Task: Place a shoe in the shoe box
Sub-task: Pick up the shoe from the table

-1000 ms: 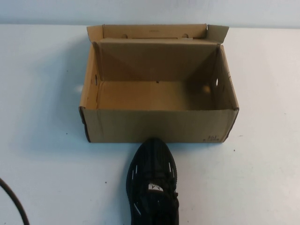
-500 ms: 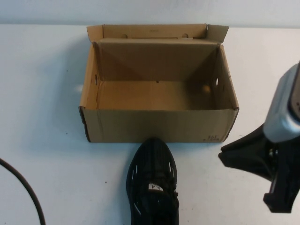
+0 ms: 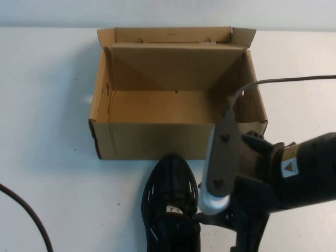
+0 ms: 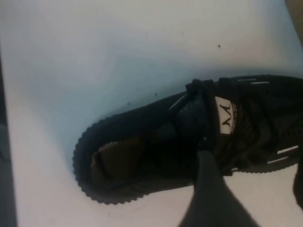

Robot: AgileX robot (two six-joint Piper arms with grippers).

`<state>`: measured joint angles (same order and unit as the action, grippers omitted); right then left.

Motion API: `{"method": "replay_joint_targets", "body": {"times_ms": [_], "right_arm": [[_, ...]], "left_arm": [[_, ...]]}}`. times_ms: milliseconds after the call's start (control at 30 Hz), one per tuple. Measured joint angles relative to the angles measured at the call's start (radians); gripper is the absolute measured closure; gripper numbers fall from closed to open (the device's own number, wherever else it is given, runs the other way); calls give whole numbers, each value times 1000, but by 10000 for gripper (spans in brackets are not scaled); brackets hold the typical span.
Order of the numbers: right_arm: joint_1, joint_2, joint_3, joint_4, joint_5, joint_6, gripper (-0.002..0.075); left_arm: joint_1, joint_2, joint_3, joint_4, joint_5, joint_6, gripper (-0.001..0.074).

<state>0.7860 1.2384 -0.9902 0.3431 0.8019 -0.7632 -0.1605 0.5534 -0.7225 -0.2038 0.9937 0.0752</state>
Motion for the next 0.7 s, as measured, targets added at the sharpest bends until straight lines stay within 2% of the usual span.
{"method": "replay_joint_targets", "body": {"times_ms": [167,300,533,700], "right_arm": [[73,113,-80,-157,-7,61,386],[110,191,-136,-181,-2,72,386],[132,284,-163,-192,22,84,386],[132,344,-165,-272,-25,156,386]], "left_arm": [[0,0,0,0,24,0,737],[0,0,0,0,28,0,737],[0,0,0,-2,40,0,737],[0,0,0,-3,58,0,737]]}}
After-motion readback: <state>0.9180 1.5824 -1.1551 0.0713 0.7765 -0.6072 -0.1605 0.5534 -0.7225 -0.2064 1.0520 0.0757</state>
